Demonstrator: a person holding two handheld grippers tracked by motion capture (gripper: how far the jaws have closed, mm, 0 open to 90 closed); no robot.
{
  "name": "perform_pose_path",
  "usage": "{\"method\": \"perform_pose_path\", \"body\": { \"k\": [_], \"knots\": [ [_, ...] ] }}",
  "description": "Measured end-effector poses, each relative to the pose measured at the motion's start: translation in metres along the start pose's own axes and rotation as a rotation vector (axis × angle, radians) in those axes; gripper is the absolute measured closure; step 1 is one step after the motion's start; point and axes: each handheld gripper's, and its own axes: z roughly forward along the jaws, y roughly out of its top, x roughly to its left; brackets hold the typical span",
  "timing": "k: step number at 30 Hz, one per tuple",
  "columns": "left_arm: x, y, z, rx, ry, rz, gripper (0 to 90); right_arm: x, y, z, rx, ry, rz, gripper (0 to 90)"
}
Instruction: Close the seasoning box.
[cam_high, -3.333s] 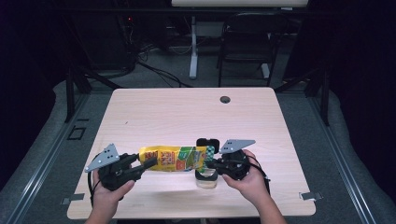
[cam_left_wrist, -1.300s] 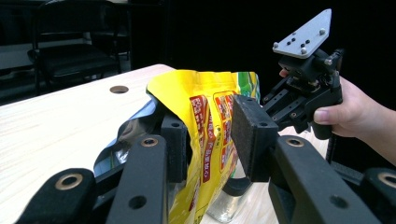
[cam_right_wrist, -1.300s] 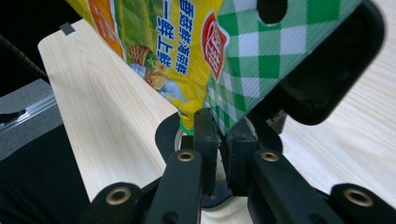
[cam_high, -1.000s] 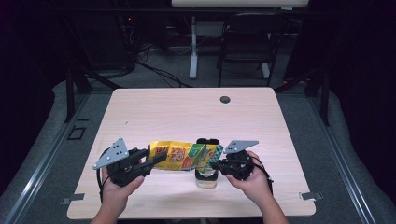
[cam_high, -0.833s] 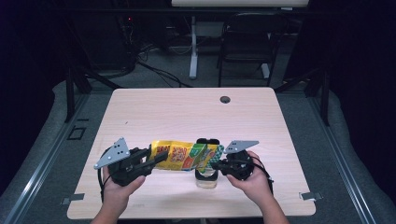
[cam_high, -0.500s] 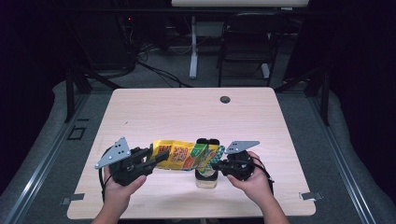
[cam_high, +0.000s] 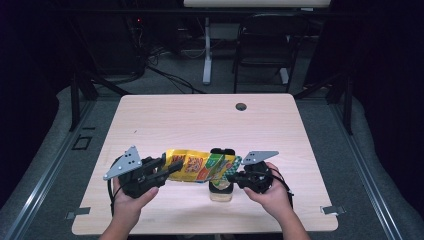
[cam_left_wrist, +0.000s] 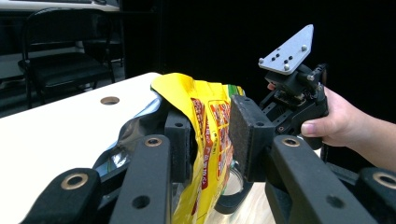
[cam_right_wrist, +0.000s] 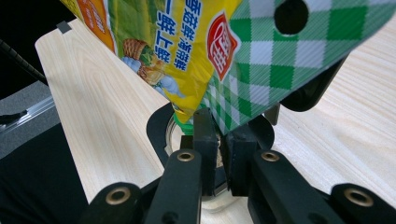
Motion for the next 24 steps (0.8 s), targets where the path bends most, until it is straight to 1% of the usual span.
{"method": "perform_pose_path", "body": {
  "k": [2, 7, 12, 17, 20, 24],
  "knots": [
    [0.0002, -0.0001, 0.0005, -0.005, -0.003, -0.002, 69.9, -0.0003, -0.0003, 0.0002, -0.003, 0.000, 0.000, 84.8],
    [0.0004, 0.0010, 0.0010, 0.002, 0.000, -0.001, 70.0, -0.0007, -0.0006, 0.0005, -0.005, 0.001, 0.001, 84.4],
    [0.0001, 0.0021, 0.0019, 0.005, 0.002, 0.002, 70.1, -0.0015, -0.0007, -0.0003, 0.004, 0.000, -0.004, 83.6],
    [0.0005, 0.0024, 0.0024, 0.009, 0.001, 0.002, 70.5, -0.0033, -0.0017, -0.0014, -0.004, -0.001, -0.001, 82.3],
    [0.0006, 0.0028, 0.0026, 0.012, 0.002, 0.004, 70.5, -0.0043, -0.0019, -0.0029, -0.004, 0.003, 0.001, 83.3],
    [0.0004, 0.0036, 0.0038, 0.010, -0.001, 0.002, 70.7, -0.0035, -0.0019, -0.0031, 0.000, 0.002, -0.010, 86.0]
  ]
}}
